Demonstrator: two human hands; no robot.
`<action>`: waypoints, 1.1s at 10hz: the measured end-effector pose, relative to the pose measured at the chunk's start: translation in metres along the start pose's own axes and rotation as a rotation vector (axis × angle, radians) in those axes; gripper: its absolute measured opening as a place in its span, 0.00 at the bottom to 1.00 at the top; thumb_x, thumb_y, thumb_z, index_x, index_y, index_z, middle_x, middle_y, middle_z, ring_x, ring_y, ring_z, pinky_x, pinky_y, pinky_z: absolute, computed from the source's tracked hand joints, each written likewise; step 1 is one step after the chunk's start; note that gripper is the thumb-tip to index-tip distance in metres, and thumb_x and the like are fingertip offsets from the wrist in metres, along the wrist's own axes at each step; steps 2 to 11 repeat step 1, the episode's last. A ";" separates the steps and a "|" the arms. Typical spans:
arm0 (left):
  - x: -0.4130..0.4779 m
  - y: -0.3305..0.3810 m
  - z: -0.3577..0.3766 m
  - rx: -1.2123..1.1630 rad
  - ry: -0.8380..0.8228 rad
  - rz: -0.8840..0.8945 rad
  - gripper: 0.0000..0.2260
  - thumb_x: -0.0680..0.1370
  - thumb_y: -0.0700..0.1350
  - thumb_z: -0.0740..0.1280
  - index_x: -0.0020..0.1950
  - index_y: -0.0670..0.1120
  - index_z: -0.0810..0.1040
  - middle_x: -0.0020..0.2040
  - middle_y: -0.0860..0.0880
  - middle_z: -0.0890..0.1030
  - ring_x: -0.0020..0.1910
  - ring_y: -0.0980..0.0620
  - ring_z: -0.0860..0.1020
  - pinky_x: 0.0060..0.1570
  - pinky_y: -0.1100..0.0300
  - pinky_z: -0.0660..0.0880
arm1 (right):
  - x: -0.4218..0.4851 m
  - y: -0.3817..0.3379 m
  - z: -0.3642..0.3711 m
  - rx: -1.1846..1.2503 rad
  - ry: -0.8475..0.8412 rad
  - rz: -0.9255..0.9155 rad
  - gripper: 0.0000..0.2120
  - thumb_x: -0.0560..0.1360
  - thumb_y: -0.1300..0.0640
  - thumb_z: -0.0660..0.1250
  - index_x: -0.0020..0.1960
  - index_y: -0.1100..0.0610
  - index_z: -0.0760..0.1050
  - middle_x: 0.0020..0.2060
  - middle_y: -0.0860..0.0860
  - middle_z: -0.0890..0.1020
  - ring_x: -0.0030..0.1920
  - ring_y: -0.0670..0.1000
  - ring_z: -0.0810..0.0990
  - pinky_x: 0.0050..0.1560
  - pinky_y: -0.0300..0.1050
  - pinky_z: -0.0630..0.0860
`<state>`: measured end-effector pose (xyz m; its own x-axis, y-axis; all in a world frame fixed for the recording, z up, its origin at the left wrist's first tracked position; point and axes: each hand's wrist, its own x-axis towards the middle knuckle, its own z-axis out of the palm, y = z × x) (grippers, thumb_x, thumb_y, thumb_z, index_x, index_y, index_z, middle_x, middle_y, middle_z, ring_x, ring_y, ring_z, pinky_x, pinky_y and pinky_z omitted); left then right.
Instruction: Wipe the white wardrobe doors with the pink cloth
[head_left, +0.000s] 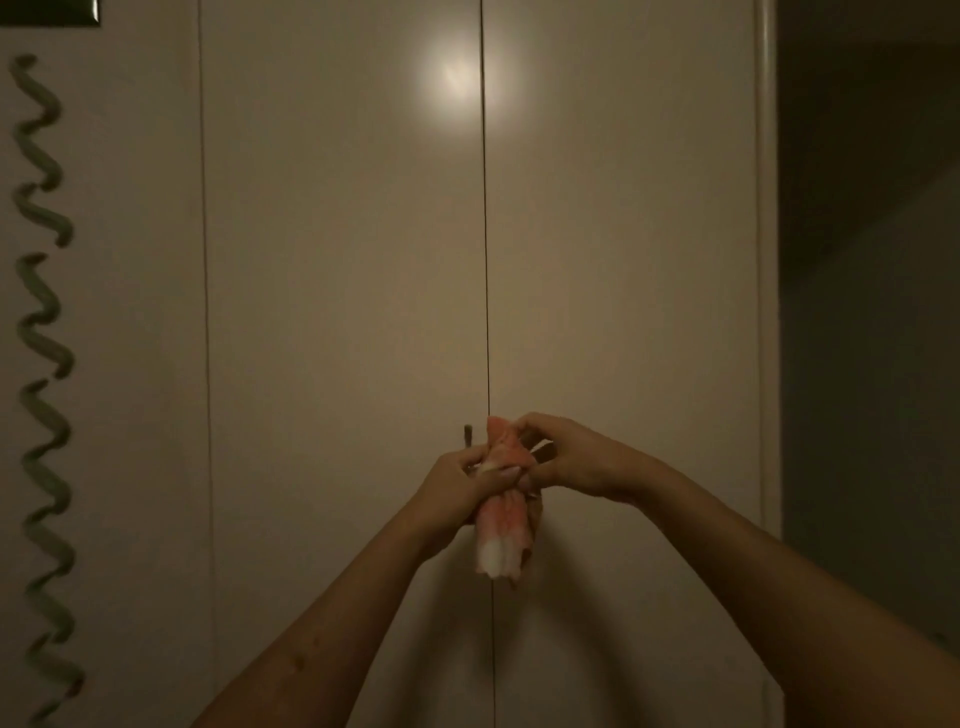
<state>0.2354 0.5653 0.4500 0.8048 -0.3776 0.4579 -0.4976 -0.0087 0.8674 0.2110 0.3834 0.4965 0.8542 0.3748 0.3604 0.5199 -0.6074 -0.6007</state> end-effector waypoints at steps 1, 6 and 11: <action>0.001 -0.005 -0.004 0.011 0.065 0.013 0.11 0.75 0.43 0.69 0.57 0.45 0.81 0.51 0.42 0.84 0.53 0.44 0.82 0.54 0.47 0.79 | -0.006 -0.008 -0.024 -0.341 0.106 0.022 0.20 0.74 0.56 0.73 0.65 0.54 0.75 0.59 0.52 0.80 0.54 0.49 0.80 0.57 0.46 0.78; 0.001 -0.005 -0.004 0.011 0.065 0.013 0.11 0.75 0.43 0.69 0.57 0.45 0.81 0.51 0.42 0.84 0.53 0.44 0.82 0.54 0.47 0.79 | -0.006 -0.008 -0.024 -0.341 0.106 0.022 0.20 0.74 0.56 0.73 0.65 0.54 0.75 0.59 0.52 0.80 0.54 0.49 0.80 0.57 0.46 0.78; 0.001 -0.005 -0.004 0.011 0.065 0.013 0.11 0.75 0.43 0.69 0.57 0.45 0.81 0.51 0.42 0.84 0.53 0.44 0.82 0.54 0.47 0.79 | -0.006 -0.008 -0.024 -0.341 0.106 0.022 0.20 0.74 0.56 0.73 0.65 0.54 0.75 0.59 0.52 0.80 0.54 0.49 0.80 0.57 0.46 0.78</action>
